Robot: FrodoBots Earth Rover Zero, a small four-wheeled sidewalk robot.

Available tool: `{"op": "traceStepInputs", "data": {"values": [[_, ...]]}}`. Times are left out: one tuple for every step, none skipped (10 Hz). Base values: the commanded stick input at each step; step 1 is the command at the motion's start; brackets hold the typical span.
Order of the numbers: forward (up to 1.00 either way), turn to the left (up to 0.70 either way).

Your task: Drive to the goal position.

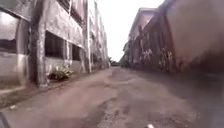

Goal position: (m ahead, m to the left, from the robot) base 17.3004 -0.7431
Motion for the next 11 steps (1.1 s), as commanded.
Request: {"op": "traceStepInputs", "data": {"values": [[1.00, 0.00], [1.00, 0.00], [1.00, 0.00], [1.00, 0.00], [1.00, 0.00], [1.00, 0.00], [1.00, 0.00], [1.00, 0.00], [1.00, 0.00], [1.00, 0.00], [1.00, 0.00]]}}
